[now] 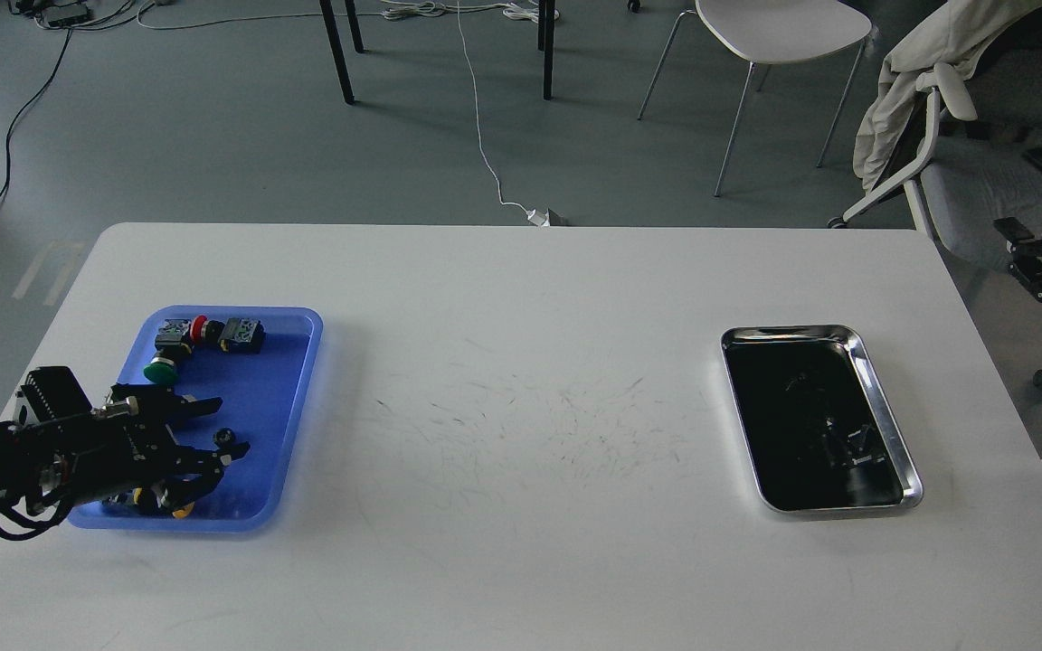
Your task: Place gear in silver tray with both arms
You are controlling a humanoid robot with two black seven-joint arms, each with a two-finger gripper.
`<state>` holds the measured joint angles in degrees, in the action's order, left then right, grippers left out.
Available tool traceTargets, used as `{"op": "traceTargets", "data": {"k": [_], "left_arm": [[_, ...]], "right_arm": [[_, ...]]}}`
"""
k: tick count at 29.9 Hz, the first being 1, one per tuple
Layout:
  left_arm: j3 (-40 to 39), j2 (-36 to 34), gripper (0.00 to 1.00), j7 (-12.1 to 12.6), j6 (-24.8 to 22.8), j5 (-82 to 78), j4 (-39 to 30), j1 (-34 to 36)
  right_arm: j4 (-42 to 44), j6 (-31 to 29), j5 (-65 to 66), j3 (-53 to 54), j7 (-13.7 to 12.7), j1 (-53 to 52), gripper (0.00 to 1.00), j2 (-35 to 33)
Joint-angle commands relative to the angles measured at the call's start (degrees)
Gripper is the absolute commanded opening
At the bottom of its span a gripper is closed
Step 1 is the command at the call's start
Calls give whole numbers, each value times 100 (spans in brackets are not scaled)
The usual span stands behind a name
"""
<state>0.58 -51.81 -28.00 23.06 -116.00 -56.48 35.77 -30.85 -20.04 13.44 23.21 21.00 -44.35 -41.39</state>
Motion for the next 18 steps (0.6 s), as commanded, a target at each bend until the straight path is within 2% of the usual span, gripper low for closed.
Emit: {"op": "traceTargets", "data": {"k": [1,2,5,18], "left_arm": [[4,4,55,0,32,-2,101,-35],[4,13,55,0,32,7,128,-35],[4,21,46,0,32,-2,163,-44],[-5,57,43,0,40,-2,172,-114]], "right_arm": [[0,0,0,-9,0,14,87,0],[0,0,0,-9,0,14,87,8],[0,0,0,-9,0,14,87,44],[8,0,9,-27,0,14,87,53]]}}
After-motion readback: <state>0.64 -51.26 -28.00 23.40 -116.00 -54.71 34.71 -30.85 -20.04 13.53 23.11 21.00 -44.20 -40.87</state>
